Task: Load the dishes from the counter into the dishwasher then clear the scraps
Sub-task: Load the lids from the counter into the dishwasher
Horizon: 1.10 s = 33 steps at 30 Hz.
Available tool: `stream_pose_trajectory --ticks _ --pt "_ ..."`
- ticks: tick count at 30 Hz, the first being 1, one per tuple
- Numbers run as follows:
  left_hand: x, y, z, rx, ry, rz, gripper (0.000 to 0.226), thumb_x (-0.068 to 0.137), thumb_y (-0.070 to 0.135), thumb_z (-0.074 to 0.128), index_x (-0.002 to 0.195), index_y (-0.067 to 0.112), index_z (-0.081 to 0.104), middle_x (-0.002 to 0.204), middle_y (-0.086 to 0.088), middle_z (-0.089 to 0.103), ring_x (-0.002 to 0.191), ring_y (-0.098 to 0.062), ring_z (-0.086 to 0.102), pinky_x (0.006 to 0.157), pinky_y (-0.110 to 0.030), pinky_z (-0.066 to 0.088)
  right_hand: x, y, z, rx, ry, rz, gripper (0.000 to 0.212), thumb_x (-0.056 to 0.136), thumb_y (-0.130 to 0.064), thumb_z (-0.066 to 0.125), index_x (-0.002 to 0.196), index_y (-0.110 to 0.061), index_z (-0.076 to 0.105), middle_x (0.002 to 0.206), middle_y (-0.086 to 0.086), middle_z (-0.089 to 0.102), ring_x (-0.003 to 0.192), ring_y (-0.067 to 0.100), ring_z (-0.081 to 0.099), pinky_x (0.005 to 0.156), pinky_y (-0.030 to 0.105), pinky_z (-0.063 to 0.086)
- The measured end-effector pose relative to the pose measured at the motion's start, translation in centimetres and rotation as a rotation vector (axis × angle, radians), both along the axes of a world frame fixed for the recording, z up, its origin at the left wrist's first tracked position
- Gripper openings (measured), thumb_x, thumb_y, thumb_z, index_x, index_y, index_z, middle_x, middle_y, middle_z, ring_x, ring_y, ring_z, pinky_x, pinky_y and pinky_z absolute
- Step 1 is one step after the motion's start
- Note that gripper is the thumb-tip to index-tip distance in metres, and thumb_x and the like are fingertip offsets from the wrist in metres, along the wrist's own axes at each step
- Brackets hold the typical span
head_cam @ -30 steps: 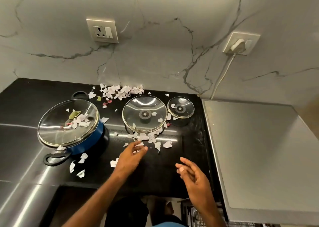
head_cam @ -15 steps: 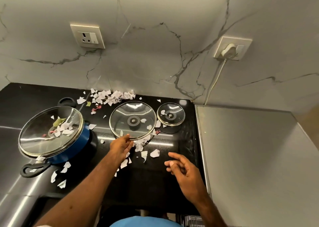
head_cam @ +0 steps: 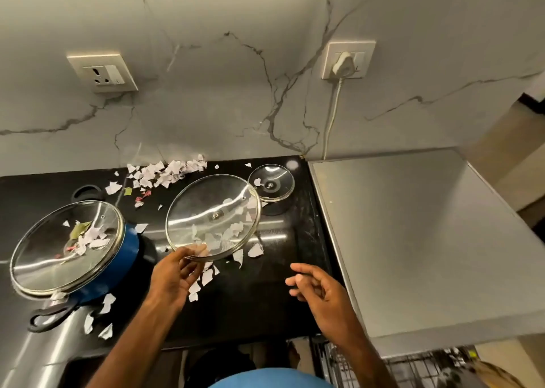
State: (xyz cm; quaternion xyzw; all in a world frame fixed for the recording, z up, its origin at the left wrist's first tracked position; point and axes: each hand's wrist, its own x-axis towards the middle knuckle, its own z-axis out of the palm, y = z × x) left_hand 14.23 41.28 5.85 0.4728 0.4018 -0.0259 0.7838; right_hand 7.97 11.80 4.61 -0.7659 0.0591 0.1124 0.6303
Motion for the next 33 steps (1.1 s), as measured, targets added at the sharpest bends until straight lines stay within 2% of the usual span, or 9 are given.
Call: stream_pose_trajectory --ticks 5,7,10,14,17,21,25,29,33 --pt "-3.0 -1.1 1.9 0.061 -0.014 -0.166 0.008 0.089 0.002 0.057 0.086 0.005 0.064 0.084 -0.012 0.066 0.073 -0.019 0.062 0.064 -0.026 0.058 -2.1 1.5 1.2 0.119 -0.019 -0.069 0.030 0.102 -0.033 0.057 0.130 -0.025 0.066 0.110 -0.001 0.079 0.099 0.020 0.076 0.091 0.035 0.061" --pt "-4.4 -2.0 2.1 0.040 -0.027 -0.247 0.010 0.090 0.002 0.056 0.088 0.005 0.066 0.084 -0.012 0.066 0.075 -0.019 0.061 0.070 -0.031 0.056 -3.1 2.0 1.4 0.197 0.025 -0.115 0.039 0.099 -0.041 0.056 0.134 -0.025 0.063 0.111 0.002 0.079 0.100 0.023 0.077 0.091 0.037 0.062" --pt "-6.6 -3.3 1.8 0.008 -0.024 -0.386 0.009 0.091 0.004 0.057 0.093 0.005 0.066 0.087 -0.012 0.072 0.075 -0.020 0.071 0.075 -0.034 0.054 -5.4 2.3 1.7 0.303 0.099 -0.207 0.055 0.093 -0.051 0.056 0.139 -0.022 0.058 0.114 0.008 0.078 0.098 0.027 0.077 0.086 0.037 0.063" --pt "-9.6 -5.7 0.8 -0.038 -0.002 -0.580 0.013 0.092 0.005 0.058 0.102 0.005 0.065 0.102 -0.016 0.076 0.086 -0.023 0.074 0.080 -0.035 0.058 -10.6 1.8 2.1 0.302 0.081 -0.380 0.035 0.104 -0.034 0.057 0.137 -0.022 0.059 0.108 0.006 0.080 0.090 0.017 0.077 0.073 0.027 0.062" --pt "-12.1 -8.2 0.5 -0.039 0.030 -0.730 0.019 0.092 0.007 0.055 0.107 0.003 0.066 0.104 -0.018 0.076 0.090 -0.023 0.074 0.084 -0.034 0.054 -15.0 0.5 1.7 0.325 0.087 -0.532 0.030 0.104 -0.020 0.059 0.134 -0.015 0.060 0.102 0.010 0.080 0.099 0.022 0.076 0.074 0.029 0.063" --pt "-14.7 -10.8 -0.9 -0.072 0.101 -0.887 0.023 0.093 0.011 0.058 0.113 0.002 0.066 0.108 -0.019 0.075 0.095 -0.023 0.074 0.089 -0.035 0.054 -19.7 -1.6 1.1 0.304 0.167 -0.665 0.024 0.103 -0.017 0.063 0.127 -0.018 0.064 0.104 0.009 0.080 0.101 0.020 0.077 0.081 0.035 0.063" --pt "-16.3 -13.7 -2.3 -0.069 0.148 -1.029 0.034 0.093 0.015 0.063 0.124 0.000 0.064 0.113 -0.015 0.075 0.106 -0.025 0.071 0.102 -0.041 0.049 -22.9 -4.2 0.7 0.289 0.194 -0.751 0.025 0.103 -0.018 0.060 0.128 -0.022 0.063 0.100 0.007 0.081 0.099 0.015 0.077 0.079 0.026 0.058" --pt "-17.4 -17.5 -3.0 -0.050 0.142 -1.176 0.053 0.077 0.024 0.075 0.124 0.003 0.063 0.114 -0.013 0.075 0.105 -0.026 0.070 0.099 -0.042 0.053 -25.5 -7.3 0.2 0.279 0.200 -0.839 0.025 0.104 -0.014 0.059 0.127 -0.020 0.065 0.096 0.009 0.081 0.097 0.018 0.078 0.082 0.030 0.059" --pt "-18.4 -22.6 -4.1 -0.015 0.146 -1.348 0.035 0.091 0.018 0.070 0.122 0.002 0.065 0.116 -0.015 0.074 0.104 -0.028 0.072 0.093 -0.040 0.055 -28.6 -11.5 -0.9 0.243 0.220 -0.904 0.025 0.104 -0.016 0.058 0.128 -0.021 0.064 0.096 0.006 0.081 0.095 0.012 0.077 0.075 0.024 0.059"
